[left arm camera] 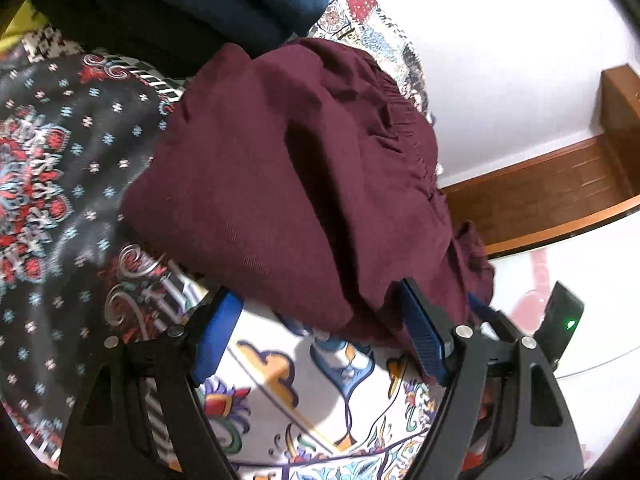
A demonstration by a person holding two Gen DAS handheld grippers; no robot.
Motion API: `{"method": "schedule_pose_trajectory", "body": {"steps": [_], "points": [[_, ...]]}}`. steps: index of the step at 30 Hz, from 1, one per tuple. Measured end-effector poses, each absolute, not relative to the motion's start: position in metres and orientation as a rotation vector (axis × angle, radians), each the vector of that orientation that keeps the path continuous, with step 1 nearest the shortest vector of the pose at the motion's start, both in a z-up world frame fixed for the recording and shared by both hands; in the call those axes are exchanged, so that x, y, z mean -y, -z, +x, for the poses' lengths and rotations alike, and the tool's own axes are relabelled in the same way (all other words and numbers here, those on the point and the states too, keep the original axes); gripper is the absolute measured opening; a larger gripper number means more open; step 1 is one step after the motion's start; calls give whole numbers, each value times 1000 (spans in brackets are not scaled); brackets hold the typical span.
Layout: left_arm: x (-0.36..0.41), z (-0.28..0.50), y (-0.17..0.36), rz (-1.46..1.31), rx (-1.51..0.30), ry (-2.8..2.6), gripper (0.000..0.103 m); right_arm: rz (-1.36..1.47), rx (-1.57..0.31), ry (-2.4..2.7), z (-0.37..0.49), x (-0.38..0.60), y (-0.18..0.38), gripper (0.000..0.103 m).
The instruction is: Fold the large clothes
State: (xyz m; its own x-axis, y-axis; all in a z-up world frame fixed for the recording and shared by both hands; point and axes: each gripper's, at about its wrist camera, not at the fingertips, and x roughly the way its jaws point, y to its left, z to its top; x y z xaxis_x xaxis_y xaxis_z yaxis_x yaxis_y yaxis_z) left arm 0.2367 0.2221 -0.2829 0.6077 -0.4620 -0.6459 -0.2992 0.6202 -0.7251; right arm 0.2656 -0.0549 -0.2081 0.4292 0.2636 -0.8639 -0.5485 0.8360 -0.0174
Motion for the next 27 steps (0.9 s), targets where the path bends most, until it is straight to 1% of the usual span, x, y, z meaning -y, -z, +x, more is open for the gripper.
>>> {"method": "schedule_pose_trajectory", "body": {"steps": [3, 8, 13, 14, 18, 20, 22, 27], "points": [[-228, 244, 290, -991, -915, 112, 78, -324, -1006, -530, 265, 55, 208, 73], [-239, 265, 303, -1090, -863, 112, 78, -275, -1034, -539, 272, 61, 212, 76], [-232, 282, 303, -1036, -865, 47, 76, -252, -1038, -531, 272, 62, 213, 78], [-229, 287, 301, -994, -873, 13, 71, -256, -1035, -528, 271, 62, 213, 78], [-208, 296, 289, -845, -889, -131, 58, -268, -1032, -514, 270, 60, 210, 78], [-196, 299, 280, -781, -872, -210, 47, -267, -1035, -512, 268, 61, 208, 78], [-188, 298, 269, -735, -852, -252, 40, -269, -1036, -512, 265, 63, 204, 78], [-179, 290, 221, -715, -733, -239, 33, -286, -1021, -495, 257, 74, 187, 78]]}}
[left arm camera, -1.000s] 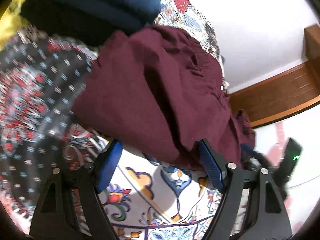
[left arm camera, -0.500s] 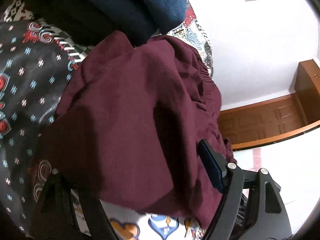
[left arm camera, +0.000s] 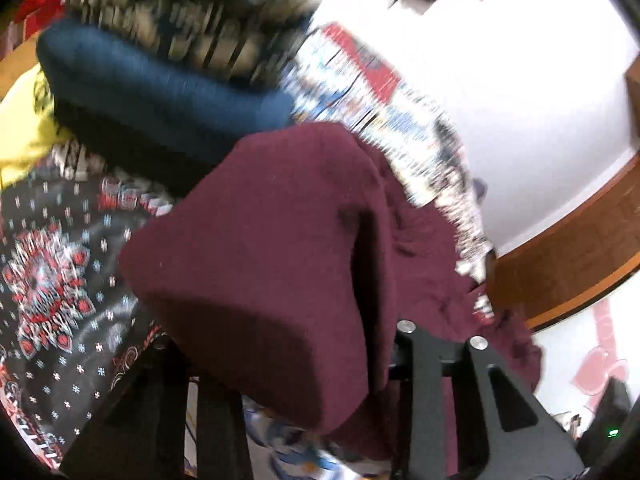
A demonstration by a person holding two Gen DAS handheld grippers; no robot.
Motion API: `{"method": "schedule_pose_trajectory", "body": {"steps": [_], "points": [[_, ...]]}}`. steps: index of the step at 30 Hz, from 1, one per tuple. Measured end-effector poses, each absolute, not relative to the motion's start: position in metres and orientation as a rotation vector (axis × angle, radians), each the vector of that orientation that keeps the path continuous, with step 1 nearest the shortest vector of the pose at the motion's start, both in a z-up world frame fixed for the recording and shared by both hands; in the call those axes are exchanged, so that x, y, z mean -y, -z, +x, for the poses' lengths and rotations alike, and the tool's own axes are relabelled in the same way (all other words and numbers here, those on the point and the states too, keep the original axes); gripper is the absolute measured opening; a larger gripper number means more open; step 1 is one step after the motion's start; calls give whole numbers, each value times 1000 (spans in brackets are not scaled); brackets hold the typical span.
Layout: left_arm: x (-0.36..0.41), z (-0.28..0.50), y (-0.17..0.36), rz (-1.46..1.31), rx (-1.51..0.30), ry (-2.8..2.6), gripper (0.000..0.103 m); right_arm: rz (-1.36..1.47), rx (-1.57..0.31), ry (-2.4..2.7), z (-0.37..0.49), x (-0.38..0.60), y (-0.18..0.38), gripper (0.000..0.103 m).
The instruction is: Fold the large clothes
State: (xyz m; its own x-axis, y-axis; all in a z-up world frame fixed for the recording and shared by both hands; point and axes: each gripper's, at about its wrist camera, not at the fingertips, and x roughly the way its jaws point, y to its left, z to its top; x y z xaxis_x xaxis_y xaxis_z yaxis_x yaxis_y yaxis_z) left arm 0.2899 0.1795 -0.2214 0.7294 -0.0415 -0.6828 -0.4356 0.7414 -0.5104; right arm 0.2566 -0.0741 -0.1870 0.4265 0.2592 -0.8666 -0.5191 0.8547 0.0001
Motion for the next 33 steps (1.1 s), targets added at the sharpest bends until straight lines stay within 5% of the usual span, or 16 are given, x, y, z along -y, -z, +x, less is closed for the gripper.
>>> {"method": "schedule_pose_trajectory", "body": {"steps": [6, 14, 24, 33], "points": [[-165, 263, 141, -576, -542, -209, 30, -332, -983, -503, 246, 75, 163, 78], [-177, 213, 67, -403, -354, -246, 29, -58, -1065, -692, 244, 40, 145, 78], [-167, 212, 100, -341, -453, -295, 29, -145, -1247, -838, 240, -52, 214, 83], [-142, 235, 96, -321, -459, -252, 29, -226, -1001, -681, 234, 40, 160, 80]]}}
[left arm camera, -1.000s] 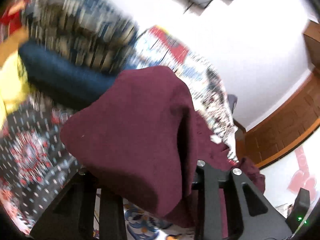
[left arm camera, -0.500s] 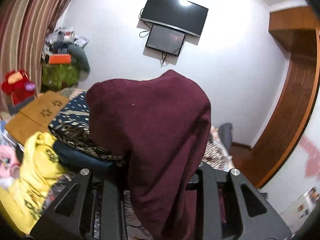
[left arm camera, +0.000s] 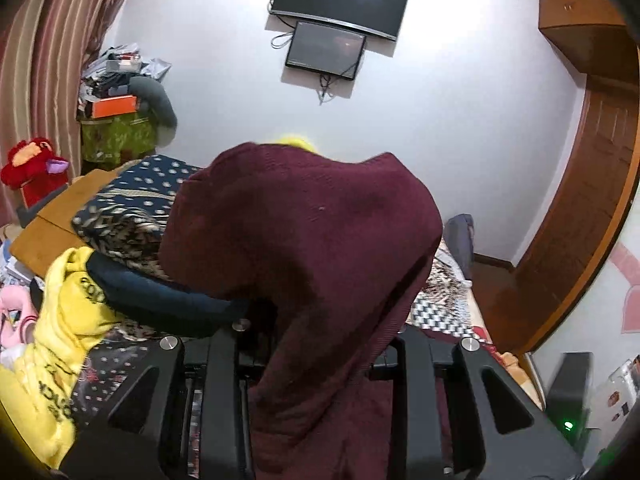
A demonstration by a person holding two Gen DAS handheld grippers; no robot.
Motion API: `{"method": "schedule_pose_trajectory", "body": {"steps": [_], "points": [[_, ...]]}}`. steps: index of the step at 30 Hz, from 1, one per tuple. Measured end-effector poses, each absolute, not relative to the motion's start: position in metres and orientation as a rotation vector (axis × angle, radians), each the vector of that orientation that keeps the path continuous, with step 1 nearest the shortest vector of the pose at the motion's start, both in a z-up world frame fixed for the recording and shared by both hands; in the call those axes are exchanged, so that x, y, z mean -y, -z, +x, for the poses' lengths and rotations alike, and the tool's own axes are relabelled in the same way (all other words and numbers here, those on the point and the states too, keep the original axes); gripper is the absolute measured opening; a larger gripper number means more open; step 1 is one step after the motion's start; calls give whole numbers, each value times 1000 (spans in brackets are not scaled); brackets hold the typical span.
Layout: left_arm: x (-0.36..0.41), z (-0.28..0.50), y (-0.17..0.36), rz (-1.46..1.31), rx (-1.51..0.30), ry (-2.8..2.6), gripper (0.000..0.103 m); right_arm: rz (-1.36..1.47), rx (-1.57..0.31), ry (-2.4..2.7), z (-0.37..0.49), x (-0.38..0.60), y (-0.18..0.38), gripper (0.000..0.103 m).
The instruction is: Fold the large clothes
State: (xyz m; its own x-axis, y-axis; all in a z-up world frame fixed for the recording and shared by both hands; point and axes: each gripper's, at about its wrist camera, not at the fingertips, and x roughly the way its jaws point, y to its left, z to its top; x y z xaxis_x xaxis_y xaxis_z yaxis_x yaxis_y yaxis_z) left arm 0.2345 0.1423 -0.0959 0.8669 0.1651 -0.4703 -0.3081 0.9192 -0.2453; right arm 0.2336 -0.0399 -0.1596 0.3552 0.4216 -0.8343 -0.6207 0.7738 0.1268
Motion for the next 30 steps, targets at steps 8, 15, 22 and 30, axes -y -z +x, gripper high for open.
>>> {"method": "schedule_pose_trajectory", "body": {"steps": [8, 15, 22, 30], "points": [[-49, 291, 109, -278, -619, -9, 29, -216, -1115, -474, 248, 119, 217, 80], [33, 303, 184, 38, -880, 130, 37, -65, -1126, -451, 239, 167, 222, 80], [44, 281, 185, 110, -930, 177, 50, -74, -1107, -362, 232, 203, 211, 80], [54, 243, 142, 76, -887, 319, 66, -28, -1040, -308, 222, 229, 179, 80]]}}
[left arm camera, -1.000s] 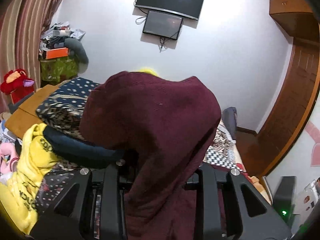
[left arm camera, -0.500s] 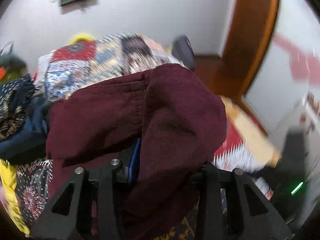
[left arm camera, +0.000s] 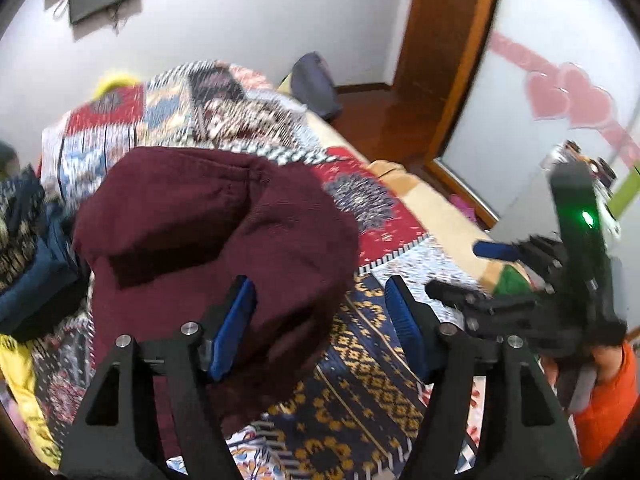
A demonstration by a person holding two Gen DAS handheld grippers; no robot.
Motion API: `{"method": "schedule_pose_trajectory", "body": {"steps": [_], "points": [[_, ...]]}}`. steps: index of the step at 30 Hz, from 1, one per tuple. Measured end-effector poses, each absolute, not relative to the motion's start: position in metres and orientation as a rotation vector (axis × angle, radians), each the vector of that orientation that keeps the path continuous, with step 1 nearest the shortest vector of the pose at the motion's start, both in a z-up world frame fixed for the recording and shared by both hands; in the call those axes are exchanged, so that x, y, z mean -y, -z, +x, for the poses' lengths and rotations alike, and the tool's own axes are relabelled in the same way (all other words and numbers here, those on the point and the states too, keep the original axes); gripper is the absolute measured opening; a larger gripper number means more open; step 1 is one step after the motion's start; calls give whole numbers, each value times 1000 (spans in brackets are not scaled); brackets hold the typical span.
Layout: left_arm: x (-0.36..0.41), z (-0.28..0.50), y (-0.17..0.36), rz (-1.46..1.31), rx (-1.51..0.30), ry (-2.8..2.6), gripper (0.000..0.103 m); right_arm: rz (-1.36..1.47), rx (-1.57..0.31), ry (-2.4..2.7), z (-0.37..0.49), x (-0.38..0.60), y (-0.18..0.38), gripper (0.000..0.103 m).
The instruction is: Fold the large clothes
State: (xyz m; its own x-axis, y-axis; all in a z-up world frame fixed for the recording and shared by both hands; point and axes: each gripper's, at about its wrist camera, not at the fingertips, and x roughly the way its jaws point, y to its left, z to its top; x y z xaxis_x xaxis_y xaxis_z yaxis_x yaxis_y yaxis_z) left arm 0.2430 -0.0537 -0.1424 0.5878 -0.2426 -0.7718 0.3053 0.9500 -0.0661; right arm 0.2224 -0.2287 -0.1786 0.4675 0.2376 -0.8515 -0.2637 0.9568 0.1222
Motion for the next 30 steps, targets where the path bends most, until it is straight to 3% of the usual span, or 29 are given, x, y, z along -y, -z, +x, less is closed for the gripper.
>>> {"method": "schedule_pose_trajectory", "body": {"steps": [9, 18, 22, 26, 30], "points": [[-11, 218, 107, 57, -780, 127, 71, -67, -895, -364, 218, 210, 131, 80], [-101, 236, 158, -19, -928, -88, 74, -164, -788, -552, 234, 131, 98, 80], [-116, 237, 200, -74, -1033, -56, 75, -230, -797, -596, 248, 99, 108, 80], [-119, 226, 217, -72, -997, -63, 90, -223, -885, -518, 269, 97, 136, 80], [-121, 221, 227, -101, -992, -27, 92, -113, -1020, -502, 285, 124, 182, 81]]}}
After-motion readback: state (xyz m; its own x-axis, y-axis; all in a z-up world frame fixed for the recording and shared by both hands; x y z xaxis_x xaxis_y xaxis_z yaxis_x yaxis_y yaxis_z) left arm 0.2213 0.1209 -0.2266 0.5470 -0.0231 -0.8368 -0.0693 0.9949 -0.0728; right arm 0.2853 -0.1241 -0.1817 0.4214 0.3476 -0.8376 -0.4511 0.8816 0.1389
